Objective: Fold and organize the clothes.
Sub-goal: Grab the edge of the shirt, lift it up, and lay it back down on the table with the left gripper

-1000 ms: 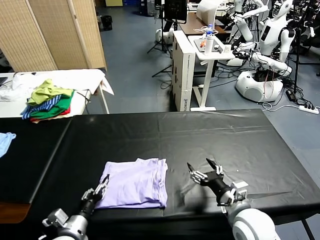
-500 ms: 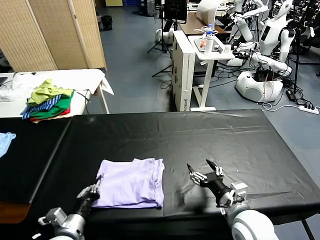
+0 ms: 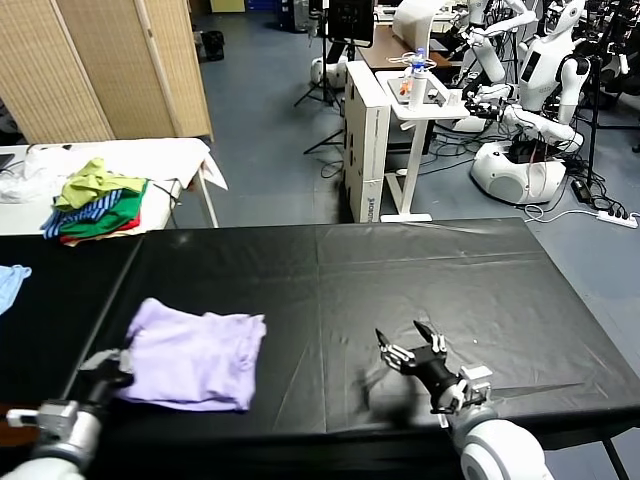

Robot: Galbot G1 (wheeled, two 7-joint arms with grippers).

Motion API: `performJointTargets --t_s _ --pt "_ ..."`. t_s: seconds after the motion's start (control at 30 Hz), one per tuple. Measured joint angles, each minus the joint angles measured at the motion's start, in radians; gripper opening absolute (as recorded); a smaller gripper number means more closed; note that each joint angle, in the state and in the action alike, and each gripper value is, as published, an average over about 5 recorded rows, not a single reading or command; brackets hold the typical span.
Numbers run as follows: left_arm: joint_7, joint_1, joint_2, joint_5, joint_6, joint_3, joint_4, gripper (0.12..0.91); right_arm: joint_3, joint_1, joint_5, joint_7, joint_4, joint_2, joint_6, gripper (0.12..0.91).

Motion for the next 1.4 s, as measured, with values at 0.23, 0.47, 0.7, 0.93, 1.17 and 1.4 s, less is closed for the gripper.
performJointTargets --t_s 0.23,0.47,0.7,0.93,1.17,1.4 --pt "-0.02 0.059 0.102 -0.01 0.006 -0.145 -0.004 0.166 -0.028 0.017 -0.015 -0.001 -0.016 0.011 0.008 0.907" --pt "-0.103 0.042 0.051 -0.043 0.098 -0.104 -0.116 0.166 -0.028 -0.003 -0.033 -0.004 -0.011 0.017 0.015 0.907" --pt "-0.15 -0.036 -0.093 -0.158 0.203 0.139 -0.255 0.166 0.008 -0.047 -0.045 -0.005 0.015 0.024 0.018 0.907" --pt "-0.154 -0.137 -0.254 -0.148 0.209 0.385 -0.234 0.166 0.046 -0.097 -0.053 -0.006 0.039 0.031 0.018 0.907" --pt "-0.121 -0.178 -0.37 -0.026 0.193 0.531 -0.135 0.225 0.037 -0.091 -0.008 -0.004 0.045 0.026 -0.008 0.907" --pt "-0.089 -0.149 -0.391 0.023 0.174 0.573 -0.127 0.635 -0.034 -0.016 0.142 0.032 0.034 0.006 -0.081 0.907"
